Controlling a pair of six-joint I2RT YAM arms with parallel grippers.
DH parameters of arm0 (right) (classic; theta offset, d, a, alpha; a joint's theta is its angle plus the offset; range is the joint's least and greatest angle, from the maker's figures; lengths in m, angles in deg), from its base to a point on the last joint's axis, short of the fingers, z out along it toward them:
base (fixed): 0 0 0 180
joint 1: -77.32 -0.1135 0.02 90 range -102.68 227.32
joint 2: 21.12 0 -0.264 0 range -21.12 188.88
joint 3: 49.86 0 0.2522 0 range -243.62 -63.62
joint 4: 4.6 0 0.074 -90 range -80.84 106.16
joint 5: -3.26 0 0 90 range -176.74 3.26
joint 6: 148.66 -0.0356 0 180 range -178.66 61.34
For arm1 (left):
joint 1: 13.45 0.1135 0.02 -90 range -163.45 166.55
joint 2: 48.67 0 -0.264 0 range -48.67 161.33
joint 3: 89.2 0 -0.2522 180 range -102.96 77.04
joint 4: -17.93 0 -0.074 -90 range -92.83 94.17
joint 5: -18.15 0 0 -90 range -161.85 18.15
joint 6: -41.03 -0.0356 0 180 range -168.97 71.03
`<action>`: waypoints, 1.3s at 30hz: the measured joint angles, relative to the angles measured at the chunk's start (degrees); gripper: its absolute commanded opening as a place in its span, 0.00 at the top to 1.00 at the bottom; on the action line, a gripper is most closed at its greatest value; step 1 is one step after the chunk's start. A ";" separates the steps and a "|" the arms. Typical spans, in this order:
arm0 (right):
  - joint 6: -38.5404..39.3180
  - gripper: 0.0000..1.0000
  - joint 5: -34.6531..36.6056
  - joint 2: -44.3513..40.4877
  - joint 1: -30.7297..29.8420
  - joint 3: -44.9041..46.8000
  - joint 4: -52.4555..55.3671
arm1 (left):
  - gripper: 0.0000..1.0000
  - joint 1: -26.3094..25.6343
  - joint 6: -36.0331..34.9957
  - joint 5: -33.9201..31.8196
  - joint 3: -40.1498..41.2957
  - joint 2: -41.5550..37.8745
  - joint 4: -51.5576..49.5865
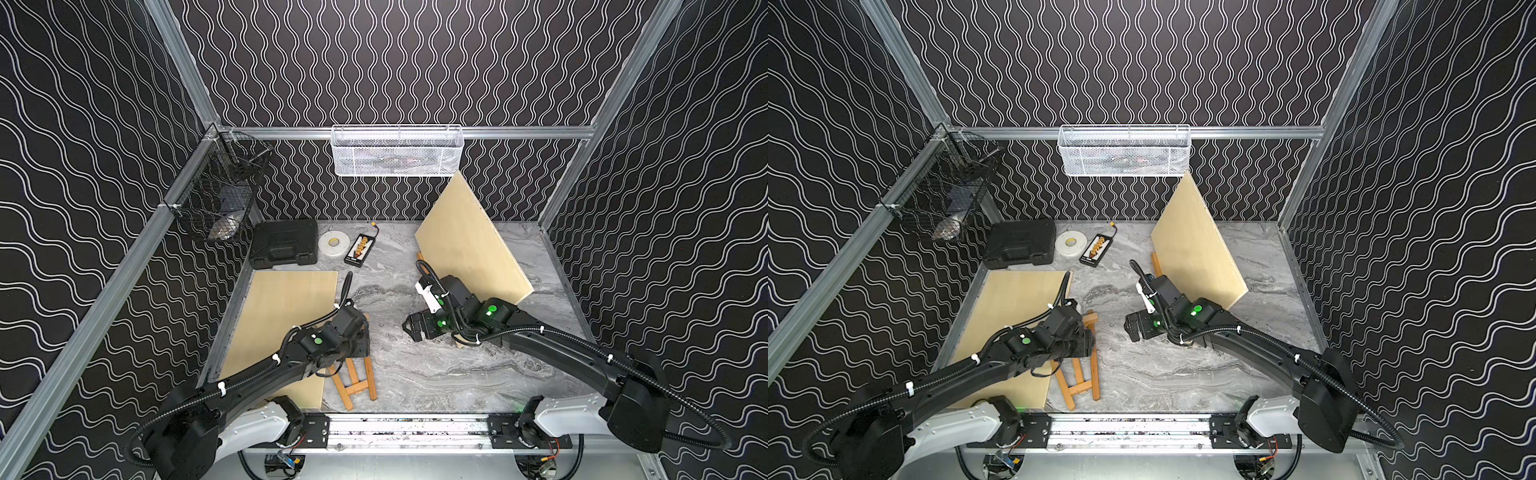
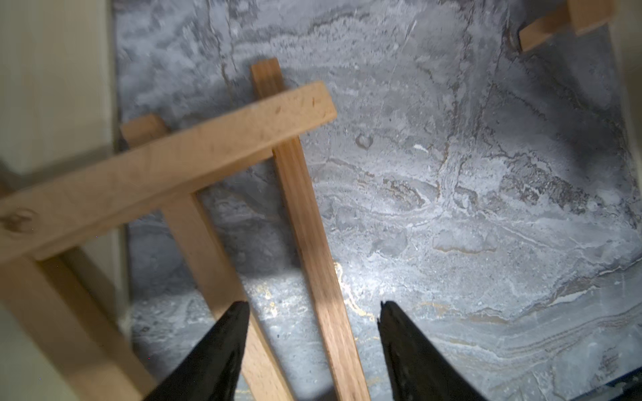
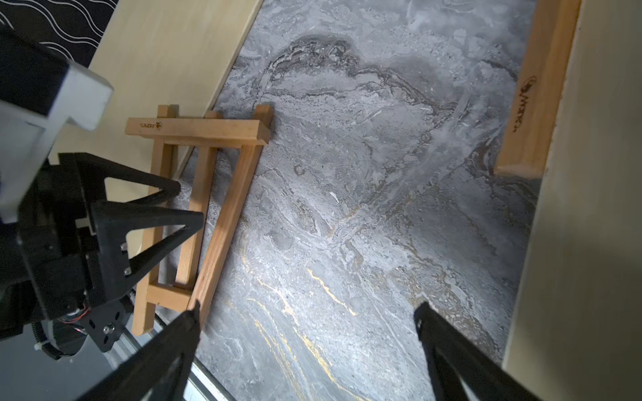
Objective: Assemble the easel
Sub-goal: Move the easel to the center of the board.
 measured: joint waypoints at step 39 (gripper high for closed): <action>-2.23 0.00 -5.81 -13.22 5.09 1.01 2.01 | 0.26 -2.14 3.06 1.16 -15.67 23.34 28.30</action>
